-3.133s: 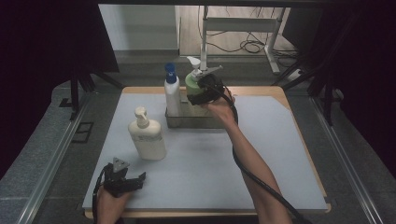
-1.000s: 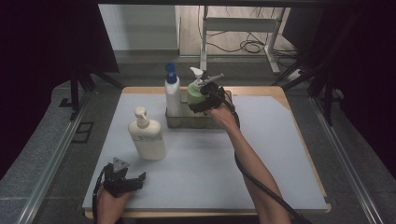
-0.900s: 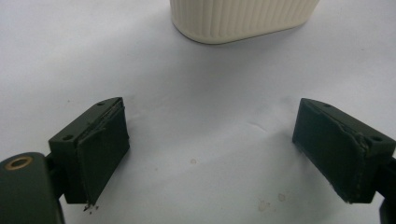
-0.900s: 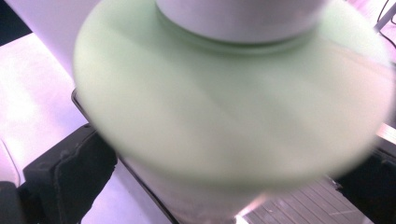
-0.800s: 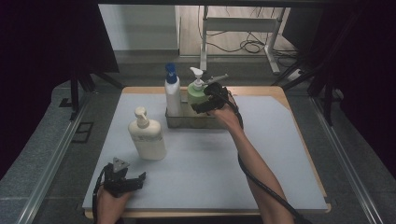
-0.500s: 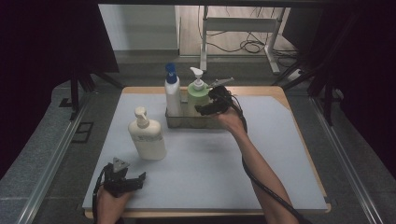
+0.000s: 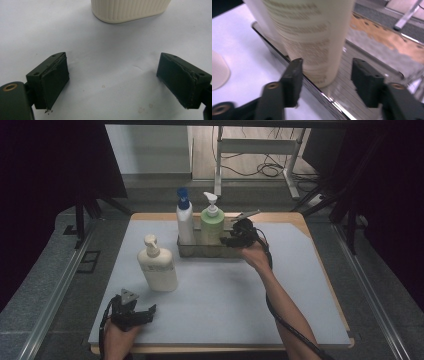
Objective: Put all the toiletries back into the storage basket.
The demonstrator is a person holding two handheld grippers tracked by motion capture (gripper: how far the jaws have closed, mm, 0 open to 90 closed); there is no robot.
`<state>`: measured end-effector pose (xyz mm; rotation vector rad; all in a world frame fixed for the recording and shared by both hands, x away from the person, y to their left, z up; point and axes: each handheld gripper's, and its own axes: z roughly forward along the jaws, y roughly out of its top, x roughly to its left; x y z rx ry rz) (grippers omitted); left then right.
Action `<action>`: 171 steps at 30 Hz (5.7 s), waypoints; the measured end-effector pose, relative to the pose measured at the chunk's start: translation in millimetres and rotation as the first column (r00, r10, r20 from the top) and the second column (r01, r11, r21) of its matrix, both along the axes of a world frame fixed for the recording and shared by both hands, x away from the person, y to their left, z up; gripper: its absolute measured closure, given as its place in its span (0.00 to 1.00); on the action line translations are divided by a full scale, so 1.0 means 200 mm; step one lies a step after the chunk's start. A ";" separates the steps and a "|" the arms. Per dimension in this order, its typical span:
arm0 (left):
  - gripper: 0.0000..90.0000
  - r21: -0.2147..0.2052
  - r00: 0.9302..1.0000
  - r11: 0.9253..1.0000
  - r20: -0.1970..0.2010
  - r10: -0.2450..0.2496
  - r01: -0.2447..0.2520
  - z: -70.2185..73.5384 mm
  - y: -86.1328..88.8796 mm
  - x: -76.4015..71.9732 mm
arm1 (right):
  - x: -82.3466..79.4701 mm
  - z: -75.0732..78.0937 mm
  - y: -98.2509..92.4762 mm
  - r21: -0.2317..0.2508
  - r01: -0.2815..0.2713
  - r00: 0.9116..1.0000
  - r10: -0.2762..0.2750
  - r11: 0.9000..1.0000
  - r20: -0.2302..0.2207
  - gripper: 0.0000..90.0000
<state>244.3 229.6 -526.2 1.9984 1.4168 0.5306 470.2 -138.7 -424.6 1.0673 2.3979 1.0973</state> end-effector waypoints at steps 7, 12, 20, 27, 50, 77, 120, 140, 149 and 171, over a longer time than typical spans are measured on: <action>0.11 0.000 1.000 1.000 0.000 0.000 0.000 0.00 0.00 0.00 | 0.03 -0.05 -0.02 0.020 0.067 0.997 -0.066 0.998 -0.034 0.88; 0.11 -0.001 1.000 1.000 0.001 0.001 -0.001 0.00 0.00 0.00 | 0.06 -0.07 -0.01 0.009 0.100 0.994 -0.099 0.995 -0.048 0.99; 0.11 -0.003 1.000 1.000 0.002 0.002 -0.002 0.00 0.00 0.00 | 0.11 -0.11 0.02 -0.008 0.126 0.989 -0.126 0.992 -0.072 1.00; 0.11 -0.002 1.000 1.000 0.002 0.002 -0.002 0.00 0.00 0.00 | 0.15 -0.13 0.04 -0.009 0.122 0.988 -0.122 0.993 -0.090 1.00; 0.11 -0.003 1.000 1.000 0.002 0.001 -0.001 0.00 0.00 0.00 | 0.17 -0.15 0.13 -0.022 0.105 0.987 -0.107 0.994 -0.123 1.00; 0.11 -0.003 1.000 1.000 0.002 0.002 -0.002 0.00 0.00 0.00 | 0.14 -0.17 0.15 -0.035 0.074 0.992 -0.077 0.997 -0.099 0.88; 0.13 -0.003 1.000 1.000 -0.001 0.013 -0.013 0.00 0.00 0.00 | -0.24 0.00 -0.10 -0.037 -0.017 1.000 0.017 0.999 0.008 0.26; 0.12 -0.007 1.000 1.000 0.000 0.020 -0.020 0.00 -0.01 0.00 | -0.45 0.01 -0.28 -0.041 -0.027 0.999 0.028 0.999 0.040 0.15; 0.12 -0.007 1.000 1.000 0.001 0.020 -0.020 0.00 -0.01 0.00 | -0.57 0.01 -0.36 -0.041 -0.033 0.998 0.035 0.999 0.058 0.11; 0.13 -0.007 1.000 1.000 -0.009 0.027 -0.027 0.01 -0.01 0.01 | -0.79 -0.23 -0.56 -0.061 0.068 0.997 -0.065 0.996 0.045 0.00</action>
